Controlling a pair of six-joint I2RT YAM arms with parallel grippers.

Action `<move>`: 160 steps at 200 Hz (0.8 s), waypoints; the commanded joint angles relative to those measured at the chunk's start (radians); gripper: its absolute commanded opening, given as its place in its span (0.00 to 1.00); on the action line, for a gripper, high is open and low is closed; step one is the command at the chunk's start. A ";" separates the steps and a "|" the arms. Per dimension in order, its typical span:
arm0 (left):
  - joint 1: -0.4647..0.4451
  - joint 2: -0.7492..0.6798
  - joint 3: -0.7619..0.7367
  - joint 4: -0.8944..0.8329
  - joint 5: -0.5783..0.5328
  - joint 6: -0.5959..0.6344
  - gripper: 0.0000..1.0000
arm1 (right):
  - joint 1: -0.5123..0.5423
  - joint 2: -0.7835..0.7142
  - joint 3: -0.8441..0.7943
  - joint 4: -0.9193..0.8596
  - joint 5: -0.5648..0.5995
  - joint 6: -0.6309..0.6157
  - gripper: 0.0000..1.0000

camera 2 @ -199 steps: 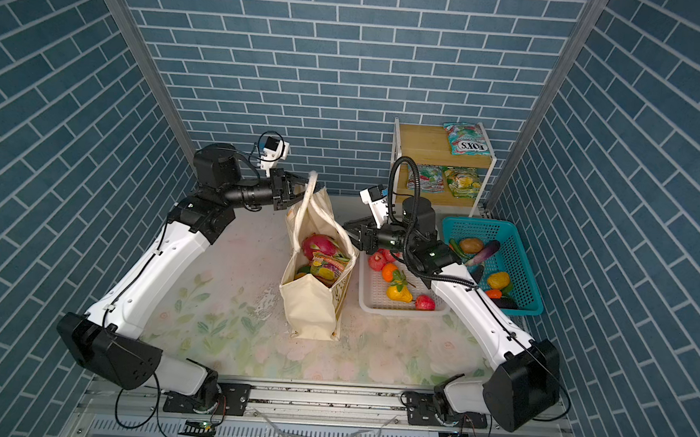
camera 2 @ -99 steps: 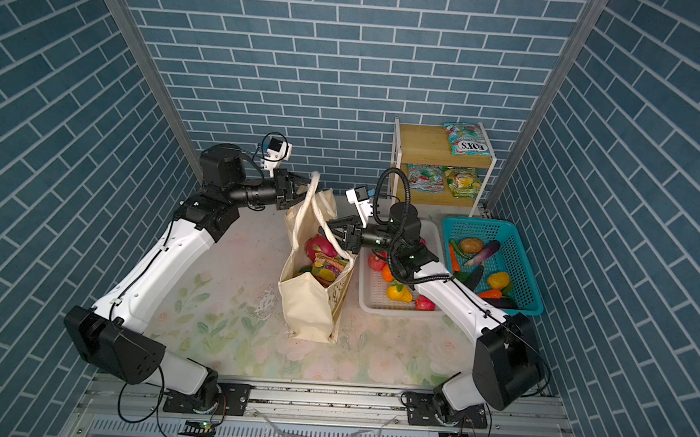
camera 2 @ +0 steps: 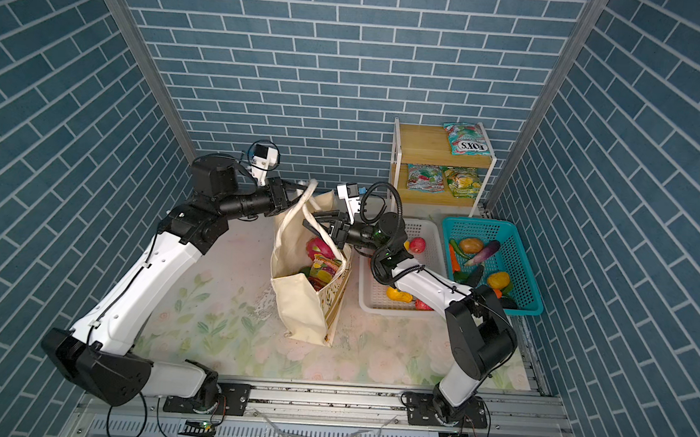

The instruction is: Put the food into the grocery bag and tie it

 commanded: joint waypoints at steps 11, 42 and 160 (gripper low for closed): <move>-0.039 -0.030 -0.027 -0.081 -0.202 0.104 0.00 | 0.011 0.025 0.042 0.228 0.039 0.137 0.51; -0.070 -0.046 -0.053 -0.093 -0.319 0.130 0.00 | 0.016 0.034 0.048 0.276 0.057 0.173 0.55; -0.121 -0.075 -0.206 0.051 -0.590 0.118 0.00 | 0.037 0.038 0.048 0.350 0.079 0.207 0.64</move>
